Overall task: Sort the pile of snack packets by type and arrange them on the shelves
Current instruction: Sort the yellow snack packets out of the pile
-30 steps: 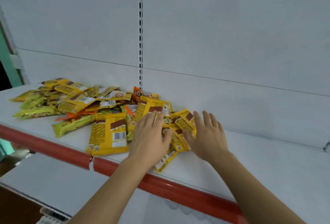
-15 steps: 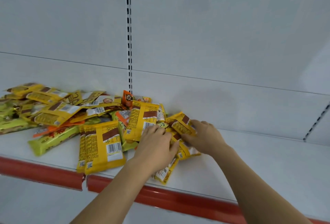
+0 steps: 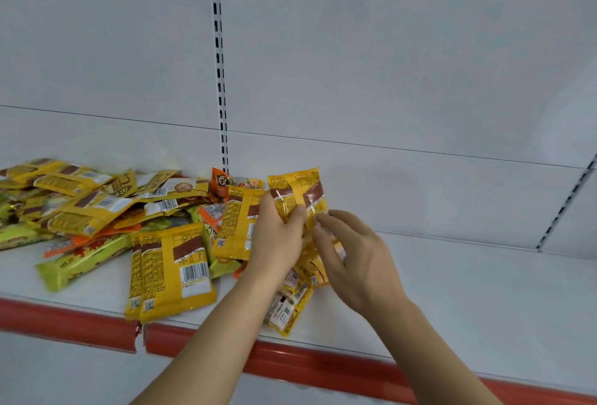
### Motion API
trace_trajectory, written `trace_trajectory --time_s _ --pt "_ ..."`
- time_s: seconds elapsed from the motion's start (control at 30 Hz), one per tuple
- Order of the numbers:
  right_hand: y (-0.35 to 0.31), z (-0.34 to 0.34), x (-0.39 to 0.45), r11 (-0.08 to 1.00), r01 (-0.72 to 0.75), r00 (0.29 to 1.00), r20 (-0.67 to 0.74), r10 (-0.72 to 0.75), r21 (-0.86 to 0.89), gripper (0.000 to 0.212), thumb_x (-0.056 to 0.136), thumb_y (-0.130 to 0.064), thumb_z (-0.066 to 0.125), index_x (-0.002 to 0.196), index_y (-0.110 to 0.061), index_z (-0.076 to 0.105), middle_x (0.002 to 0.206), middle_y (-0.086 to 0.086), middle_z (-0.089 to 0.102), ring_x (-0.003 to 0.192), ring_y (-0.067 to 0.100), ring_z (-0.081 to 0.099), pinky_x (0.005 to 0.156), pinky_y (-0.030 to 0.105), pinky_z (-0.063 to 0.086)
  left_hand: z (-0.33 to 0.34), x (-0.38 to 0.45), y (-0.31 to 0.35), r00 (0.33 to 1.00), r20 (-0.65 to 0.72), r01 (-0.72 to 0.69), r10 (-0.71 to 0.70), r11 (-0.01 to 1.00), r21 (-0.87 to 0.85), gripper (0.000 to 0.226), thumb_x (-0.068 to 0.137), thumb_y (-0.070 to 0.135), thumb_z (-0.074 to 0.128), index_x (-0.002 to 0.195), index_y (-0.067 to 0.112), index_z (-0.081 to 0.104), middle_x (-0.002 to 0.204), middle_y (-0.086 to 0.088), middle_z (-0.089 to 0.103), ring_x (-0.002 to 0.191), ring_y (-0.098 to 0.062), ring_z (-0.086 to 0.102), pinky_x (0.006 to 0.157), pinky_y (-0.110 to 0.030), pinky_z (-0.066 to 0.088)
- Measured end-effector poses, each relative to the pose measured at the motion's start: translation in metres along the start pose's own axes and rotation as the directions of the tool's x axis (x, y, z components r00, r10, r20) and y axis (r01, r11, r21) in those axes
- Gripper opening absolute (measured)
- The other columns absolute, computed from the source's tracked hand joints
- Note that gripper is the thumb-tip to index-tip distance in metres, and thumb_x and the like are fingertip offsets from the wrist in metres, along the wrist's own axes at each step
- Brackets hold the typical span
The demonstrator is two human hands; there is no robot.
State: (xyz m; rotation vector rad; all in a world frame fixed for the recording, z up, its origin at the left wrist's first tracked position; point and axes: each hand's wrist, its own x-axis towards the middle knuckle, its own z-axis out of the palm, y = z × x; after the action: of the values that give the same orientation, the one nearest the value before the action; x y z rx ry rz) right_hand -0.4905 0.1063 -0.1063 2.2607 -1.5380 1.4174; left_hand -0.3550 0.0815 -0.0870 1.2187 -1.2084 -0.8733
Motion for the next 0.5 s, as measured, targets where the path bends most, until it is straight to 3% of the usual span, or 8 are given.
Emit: trace_trajectory --time_s 0.1,0.2,0.3,0.33,0.37,0.4,0.43,0.5 --pt "0.009 0.0 -0.007 0.992 -0.108 0.99 0.086 0.113 -0.059 0.039 0.099 -0.043 0.047 0.129 -0.025 0.063 0.127 -0.007 0.064 0.115 0.015 0.059 0.09 0.023 0.043 -0.019 0.002 -0.002 0.999 -0.009 -0.049 0.051 0.992 0.115 0.069 0.104 0.035 0.058 0.162 0.025 0.022 0.164 0.005 0.036 0.15 -0.02 0.035 0.12 -0.044 0.034" --pt "0.009 0.005 -0.014 0.948 -0.209 0.857 0.421 0.296 -0.241 0.061 0.085 -0.072 0.05 0.137 -0.04 0.05 0.133 -0.008 0.057 0.126 0.019 0.051 0.098 0.037 0.045 -0.043 0.005 -0.01 0.997 0.032 -0.079 0.074 0.976 0.203 0.07 0.106 0.036 0.053 0.164 0.027 0.015 0.17 0.007 0.02 0.156 -0.017 0.02 0.123 -0.039 0.024" --pt "0.002 0.011 -0.013 0.907 -0.266 0.759 0.509 0.405 -0.326 0.074 0.076 -0.082 0.048 0.139 -0.045 0.039 0.13 -0.003 0.062 0.127 0.023 0.051 0.097 0.041 0.047 -0.058 0.002 -0.011 0.994 0.069 -0.095 0.081 0.969 0.226 0.065 0.109 0.035 0.046 0.165 0.026 0.013 0.169 0.007 0.023 0.154 -0.015 0.025 0.119 -0.031 0.026" --pt "0.0 0.012 -0.011 0.895 -0.305 0.752 0.495 0.435 -0.324 0.071 0.077 -0.079 0.052 0.139 -0.045 0.04 0.128 -0.001 0.064 0.126 0.025 0.052 0.097 0.041 0.047 -0.063 0.003 -0.012 0.994 0.081 -0.083 0.067 0.974 0.211 0.064 0.11 0.033 0.044 0.165 0.025 0.011 0.164 0.007 0.034 0.147 -0.009 0.037 0.113 -0.021 0.03" --pt "-0.003 0.013 -0.008 0.881 -0.348 0.746 0.475 0.467 -0.32 0.071 0.077 -0.075 0.055 0.139 -0.044 0.04 0.128 0.0 0.064 0.126 0.027 0.052 0.097 0.042 0.048 -0.067 0.001 -0.01 0.995 0.082 -0.075 0.059 0.977 0.201 0.063 0.111 0.03 0.042 0.165 0.023 0.01 0.147 0.012 0.051 0.124 0.006 0.054 0.098 -0.006 0.035" --pt "-0.006 0.013 -0.007 0.863 -0.392 0.736 0.455 0.502 -0.318 0.073 0.077 -0.071 0.057 0.141 -0.041 0.04 0.131 0.0 0.063 0.127 0.027 0.052 0.098 0.041 0.048 -0.073 -0.001 -0.008 0.997 0.071 -0.056 0.043 0.978 0.198 0.063 0.111 0.026 0.041 0.165 0.022 0.009 0.123 0.021 0.054 0.087 0.019 0.056 0.076 0.004 0.037" --pt "-0.012 0.012 -0.005 0.846 -0.434 0.729 0.431 0.532 -0.31 0.075 0.077 -0.07 0.058 0.143 -0.039 0.041 0.134 -0.001 0.062 0.128 0.026 0.052 0.098 0.039 0.047 -0.079 -0.002 -0.006 0.998 0.056 -0.033 0.022 0.979 0.201 0.063 0.111 0.024 0.04 0.165 0.022 0.008 0.113 0.028 0.044 0.06 0.021 0.048 0.057 0.005 0.036" --pt "-0.023 0.006 -0.003 0.825 -0.503 0.744 0.358 0.565 -0.256 0.07 0.079 -0.066 0.064 0.139 -0.035 0.046 0.133 -0.005 0.06 0.123 0.019 0.055 0.091 0.032 0.044 -0.092 -0.003 -0.005 0.999 0.036 0.003 -0.01 0.98 0.199 0.062 0.112 0.024 0.039 0.165 0.023 0.008 0.12 0.025 0.04 0.048 0.014 0.043 0.047 -0.003 0.037"
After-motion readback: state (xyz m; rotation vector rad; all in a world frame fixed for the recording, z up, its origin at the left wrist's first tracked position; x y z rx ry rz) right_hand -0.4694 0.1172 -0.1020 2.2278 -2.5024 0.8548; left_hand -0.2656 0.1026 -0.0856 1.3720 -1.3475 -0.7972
